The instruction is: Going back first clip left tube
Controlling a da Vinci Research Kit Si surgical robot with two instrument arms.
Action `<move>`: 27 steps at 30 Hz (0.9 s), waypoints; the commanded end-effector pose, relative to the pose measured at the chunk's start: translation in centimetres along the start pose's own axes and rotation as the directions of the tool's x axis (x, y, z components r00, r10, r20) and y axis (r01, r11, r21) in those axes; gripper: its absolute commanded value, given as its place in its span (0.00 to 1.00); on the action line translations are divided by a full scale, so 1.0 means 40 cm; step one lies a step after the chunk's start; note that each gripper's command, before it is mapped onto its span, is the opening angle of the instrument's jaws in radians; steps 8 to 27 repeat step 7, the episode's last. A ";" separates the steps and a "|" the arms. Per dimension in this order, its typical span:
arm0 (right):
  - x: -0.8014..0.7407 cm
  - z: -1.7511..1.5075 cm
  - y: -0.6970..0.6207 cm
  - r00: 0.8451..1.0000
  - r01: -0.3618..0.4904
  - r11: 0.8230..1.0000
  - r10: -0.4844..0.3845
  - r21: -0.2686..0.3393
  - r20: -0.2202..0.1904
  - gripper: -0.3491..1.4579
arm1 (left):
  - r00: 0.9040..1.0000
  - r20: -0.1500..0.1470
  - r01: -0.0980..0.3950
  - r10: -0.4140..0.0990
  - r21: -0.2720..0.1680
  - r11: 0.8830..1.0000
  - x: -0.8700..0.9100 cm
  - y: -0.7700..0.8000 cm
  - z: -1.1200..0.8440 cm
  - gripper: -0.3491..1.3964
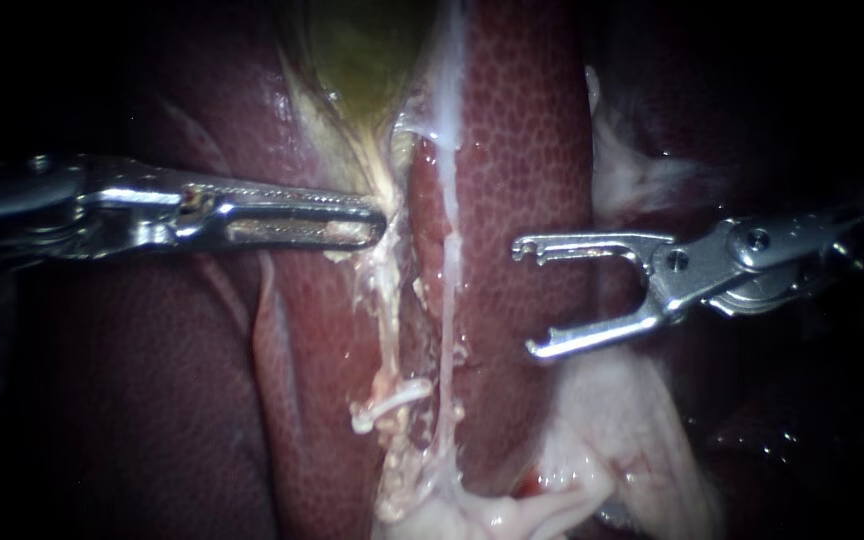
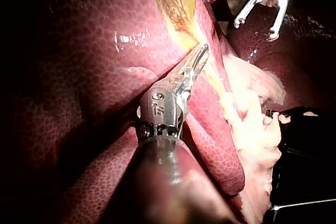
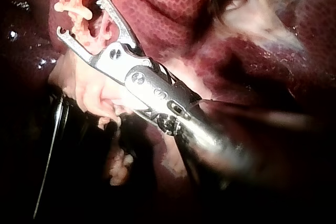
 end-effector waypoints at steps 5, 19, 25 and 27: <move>0.0000 -0.0002 -0.0003 1.000 -0.001 1.000 0.001 0.000 0.000 0.52 | 1.000 0.000 0.000 0.000 0.001 1.000 0.0000 0.0001 0.0001 0.00; -0.0001 -0.0004 -0.0004 1.000 -0.001 1.000 0.001 0.000 0.001 0.52 | 1.000 0.000 -0.001 0.001 0.001 1.000 0.0001 0.0002 0.0002 0.00; -0.0001 -0.0004 -0.0004 1.000 -0.001 1.000 0.001 0.000 0.001 0.52 | 1.000 0.000 -0.001 0.001 0.001 1.000 0.0001 0.0002 0.0002 0.00; -0.0001 -0.0004 -0.0004 1.000 -0.001 1.000 0.001 0.000 0.001 0.52 | 1.000 0.000 -0.001 0.001 0.001 1.000 0.0001 0.0002 0.0002 0.00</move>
